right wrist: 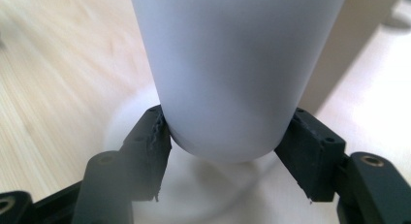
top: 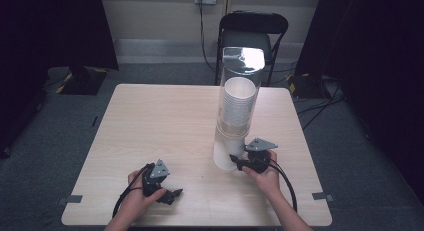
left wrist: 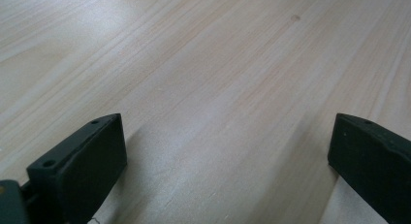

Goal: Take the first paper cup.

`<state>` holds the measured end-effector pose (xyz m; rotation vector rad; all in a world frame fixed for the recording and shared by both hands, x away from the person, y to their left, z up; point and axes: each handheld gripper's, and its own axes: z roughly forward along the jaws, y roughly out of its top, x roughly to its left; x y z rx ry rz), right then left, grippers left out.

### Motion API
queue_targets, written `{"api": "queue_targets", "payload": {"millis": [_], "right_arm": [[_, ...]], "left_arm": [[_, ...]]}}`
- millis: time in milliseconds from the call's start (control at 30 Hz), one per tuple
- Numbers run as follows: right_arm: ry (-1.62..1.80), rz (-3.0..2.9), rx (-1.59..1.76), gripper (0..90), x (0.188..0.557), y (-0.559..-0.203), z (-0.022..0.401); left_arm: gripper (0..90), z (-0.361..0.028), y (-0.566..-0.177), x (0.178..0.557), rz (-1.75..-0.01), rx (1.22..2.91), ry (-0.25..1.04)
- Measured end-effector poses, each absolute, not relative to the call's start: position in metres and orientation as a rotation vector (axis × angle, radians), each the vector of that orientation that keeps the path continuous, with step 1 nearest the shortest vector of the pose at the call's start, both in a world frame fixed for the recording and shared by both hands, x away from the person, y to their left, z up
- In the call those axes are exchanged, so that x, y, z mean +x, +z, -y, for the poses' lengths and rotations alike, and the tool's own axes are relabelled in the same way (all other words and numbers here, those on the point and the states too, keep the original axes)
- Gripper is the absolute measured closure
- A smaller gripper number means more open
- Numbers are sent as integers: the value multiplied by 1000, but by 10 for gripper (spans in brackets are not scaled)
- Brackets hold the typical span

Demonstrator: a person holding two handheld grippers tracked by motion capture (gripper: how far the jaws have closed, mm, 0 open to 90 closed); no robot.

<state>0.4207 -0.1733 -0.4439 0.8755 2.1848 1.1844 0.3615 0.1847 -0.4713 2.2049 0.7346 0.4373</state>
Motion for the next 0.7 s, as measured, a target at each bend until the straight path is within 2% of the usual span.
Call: {"api": "queue_targets", "payload": {"millis": [267, 700], "right_arm": [[1135, -2177, 919, 379, 411, -447, 206], [1119, -2172, 959, 377, 403, -451, 225]], "left_arm": [[0, -185, -471, 362, -735, 2204, 437], [0, -185, -471, 362, -735, 2203, 437]]}}
